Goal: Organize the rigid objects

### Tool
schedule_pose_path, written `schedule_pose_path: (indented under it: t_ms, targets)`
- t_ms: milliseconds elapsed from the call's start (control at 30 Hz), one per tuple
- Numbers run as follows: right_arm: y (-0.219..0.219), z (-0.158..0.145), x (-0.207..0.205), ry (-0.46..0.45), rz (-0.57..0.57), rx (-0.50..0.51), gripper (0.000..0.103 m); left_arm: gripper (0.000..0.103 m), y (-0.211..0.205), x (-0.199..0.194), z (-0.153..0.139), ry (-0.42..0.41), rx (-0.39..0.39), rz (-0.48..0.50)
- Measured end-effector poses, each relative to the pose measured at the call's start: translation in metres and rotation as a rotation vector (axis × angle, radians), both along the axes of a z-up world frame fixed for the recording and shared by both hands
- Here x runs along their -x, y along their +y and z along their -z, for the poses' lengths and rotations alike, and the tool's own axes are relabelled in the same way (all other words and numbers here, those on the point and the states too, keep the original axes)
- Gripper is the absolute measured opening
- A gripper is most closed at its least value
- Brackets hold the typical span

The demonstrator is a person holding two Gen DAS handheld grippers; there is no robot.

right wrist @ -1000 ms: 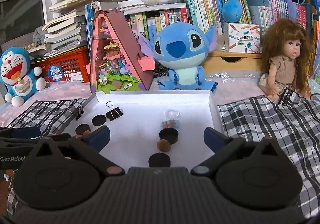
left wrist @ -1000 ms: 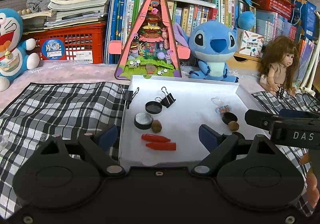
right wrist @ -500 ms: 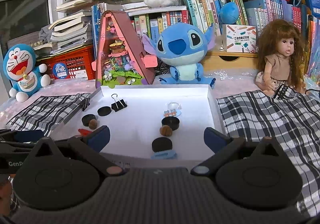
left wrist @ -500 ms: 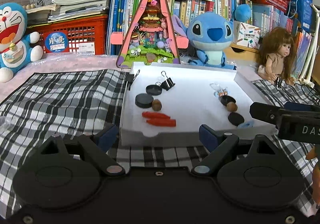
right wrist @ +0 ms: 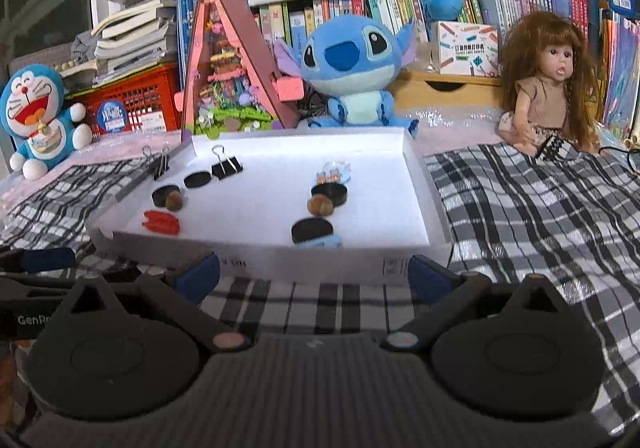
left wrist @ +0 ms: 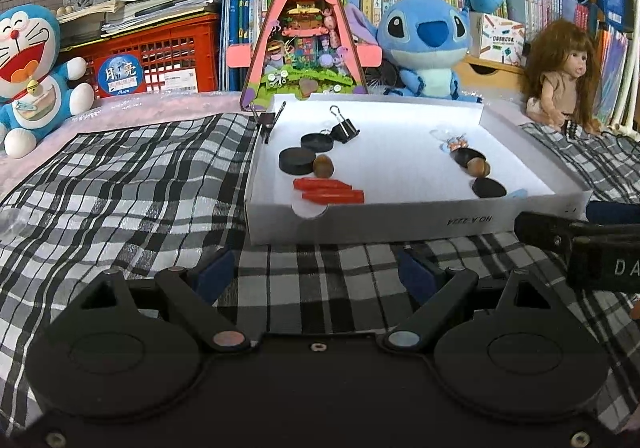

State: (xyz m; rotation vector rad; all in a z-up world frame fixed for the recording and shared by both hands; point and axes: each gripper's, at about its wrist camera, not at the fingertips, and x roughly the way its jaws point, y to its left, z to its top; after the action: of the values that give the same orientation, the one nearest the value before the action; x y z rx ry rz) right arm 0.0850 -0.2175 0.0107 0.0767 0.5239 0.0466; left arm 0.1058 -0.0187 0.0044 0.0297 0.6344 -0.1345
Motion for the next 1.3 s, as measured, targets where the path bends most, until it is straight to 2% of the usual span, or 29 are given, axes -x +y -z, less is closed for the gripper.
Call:
schedule_pose_path:
  t_ms: [233,467,833,1300]
  targets:
    - [0.003,0.014,-0.002,0.031,0.012,0.027,0.103,0.091,0.003,-0.005,0.007,0.029,0.006,-0.022]
    - [0.001,0.022,-0.011,0.110,0.024,0.016,0.103,0.095,0.002,-0.008,0.010,0.043,-0.005,-0.034]
    - [0.005,0.024,-0.013,0.130,0.028,0.042,0.103,0.102,0.001,-0.012,0.012,0.057,-0.020,-0.049]
    - [0.007,0.024,-0.014,0.136,0.029,0.061,0.103,0.102,0.001,-0.011,0.012,0.058,-0.022,-0.050]
